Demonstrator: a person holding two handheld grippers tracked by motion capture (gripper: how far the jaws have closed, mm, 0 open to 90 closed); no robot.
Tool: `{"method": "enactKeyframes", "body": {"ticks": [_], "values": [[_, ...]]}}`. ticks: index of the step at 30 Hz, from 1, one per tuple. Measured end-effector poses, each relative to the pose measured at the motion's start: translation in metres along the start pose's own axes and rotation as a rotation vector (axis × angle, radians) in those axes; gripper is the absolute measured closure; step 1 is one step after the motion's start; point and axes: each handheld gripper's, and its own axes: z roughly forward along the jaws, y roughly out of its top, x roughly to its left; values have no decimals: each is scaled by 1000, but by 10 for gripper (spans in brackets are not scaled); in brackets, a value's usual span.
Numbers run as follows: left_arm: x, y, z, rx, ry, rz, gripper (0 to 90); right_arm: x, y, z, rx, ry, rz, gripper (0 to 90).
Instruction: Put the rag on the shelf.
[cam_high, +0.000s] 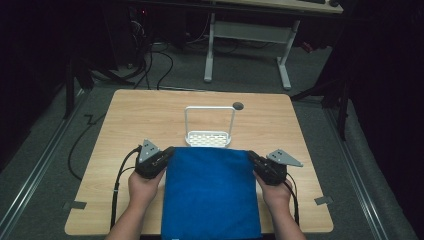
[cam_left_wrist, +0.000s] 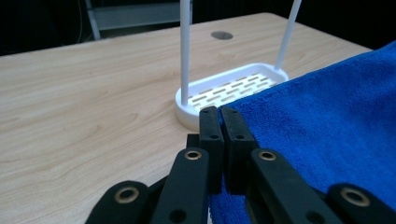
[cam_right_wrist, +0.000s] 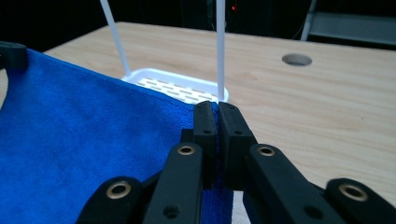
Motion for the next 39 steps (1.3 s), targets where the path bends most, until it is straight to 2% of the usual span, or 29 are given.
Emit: {"method": "enactKeyframes", "body": {"ticks": [6,13,15,19,25,26,29,31,39], "values": [[-5,7,-10,-46,4,9,884,5,9,-11,-41,10,-9,873],[-13,18,-20,-87,-14,29,884,13,21,-25,-94,28,-33,874],[-16,24,-26,-113,-17,38,884,17,26,-31,-116,30,-35,874],[-18,29,-31,-129,-15,49,884,19,31,-36,-141,31,-43,874],[-18,36,-42,-172,-2,49,884,20,39,-48,-188,13,-52,874],[-17,38,-46,-199,3,44,884,19,42,-52,-206,6,-50,874],[-17,40,-50,-217,8,44,885,18,44,-55,-226,-5,-48,874],[-19,42,-54,-247,14,45,885,18,46,-58,-244,-9,-49,873],[-24,56,-63,-315,12,56,885,22,61,-70,-312,-17,-62,874]]}}
